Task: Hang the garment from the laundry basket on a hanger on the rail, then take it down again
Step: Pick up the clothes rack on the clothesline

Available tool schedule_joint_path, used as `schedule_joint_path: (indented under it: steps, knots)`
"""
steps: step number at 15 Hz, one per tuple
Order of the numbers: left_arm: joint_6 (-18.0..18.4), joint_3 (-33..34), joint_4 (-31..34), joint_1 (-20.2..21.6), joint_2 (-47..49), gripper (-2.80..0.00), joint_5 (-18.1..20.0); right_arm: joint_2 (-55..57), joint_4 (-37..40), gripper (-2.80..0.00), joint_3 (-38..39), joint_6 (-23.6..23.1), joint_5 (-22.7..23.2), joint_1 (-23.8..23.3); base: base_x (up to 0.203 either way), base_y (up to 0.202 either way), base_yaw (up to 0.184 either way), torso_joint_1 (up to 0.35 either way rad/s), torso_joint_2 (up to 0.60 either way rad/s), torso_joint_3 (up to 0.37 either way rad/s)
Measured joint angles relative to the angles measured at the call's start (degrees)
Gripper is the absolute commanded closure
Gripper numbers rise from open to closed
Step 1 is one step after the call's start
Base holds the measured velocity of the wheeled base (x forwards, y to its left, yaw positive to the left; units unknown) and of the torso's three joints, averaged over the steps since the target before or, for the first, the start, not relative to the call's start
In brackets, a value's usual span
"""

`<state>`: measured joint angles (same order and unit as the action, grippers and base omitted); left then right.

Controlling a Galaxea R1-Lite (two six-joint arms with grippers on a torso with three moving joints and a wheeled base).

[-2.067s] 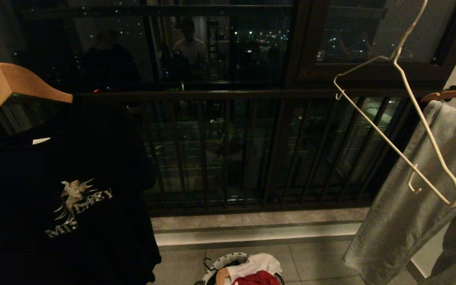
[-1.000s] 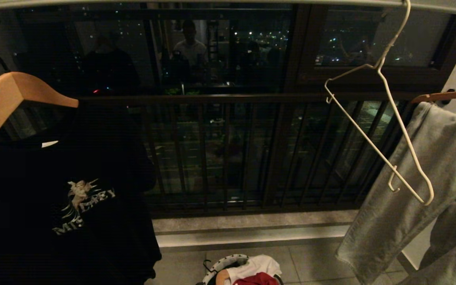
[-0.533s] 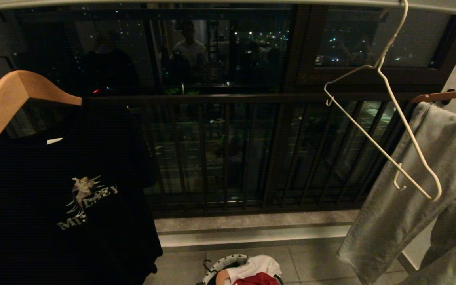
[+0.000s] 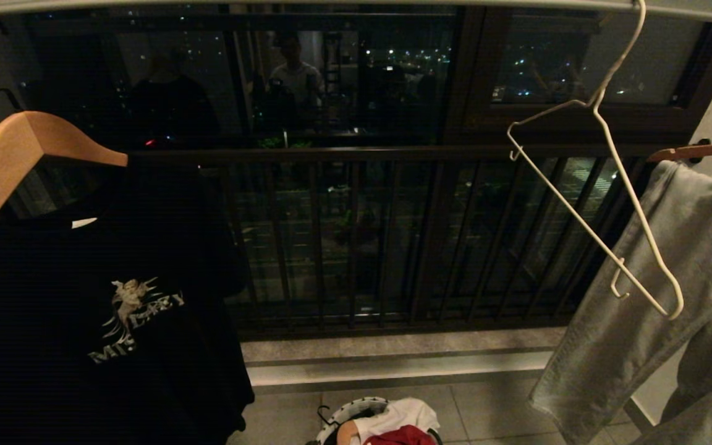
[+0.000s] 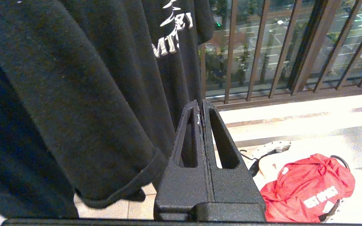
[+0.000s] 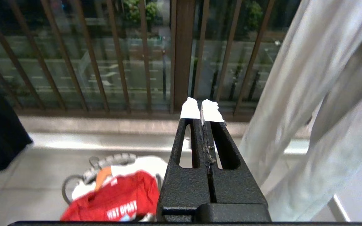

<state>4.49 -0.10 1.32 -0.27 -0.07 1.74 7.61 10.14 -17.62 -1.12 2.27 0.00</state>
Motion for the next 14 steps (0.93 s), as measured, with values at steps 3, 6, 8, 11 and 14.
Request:
schedule_joint_path:
  steps: [3,6,8,11,14]
  knots:
    - [0.0,0.0,0.0,0.0,0.0,0.0,0.01,9.97,2.09,0.0,-12.96,0.05,2.52,0.05,0.0,0.0,0.0,0.0,0.0,0.0]
    - [-0.02,0.0,0.0,0.0,0.0,0.0,0.01,20.65,8.5,0.0,-28.0,0.07,6.59,0.05,0.0,0.0,0.0,0.0,0.0,0.0]
    - [-0.02,0.0,0.0,0.0,0.0,0.0,0.01,27.56,14.08,0.0,-37.24,0.09,7.67,0.07,0.0,0.0,0.0,0.0,0.0,0.0]
    - [0.0,0.0,0.0,0.0,0.0,0.0,0.01,36.66,24.95,0.0,-50.81,0.05,8.13,0.11,0.0,0.0,0.0,0.0,0.0,0.0]
    - [0.0,0.0,0.0,0.0,0.0,0.0,0.01,45.37,36.31,0.0,-64.78,-0.09,8.49,1.11,0.0,0.0,0.0,0.0,0.0,0.0]
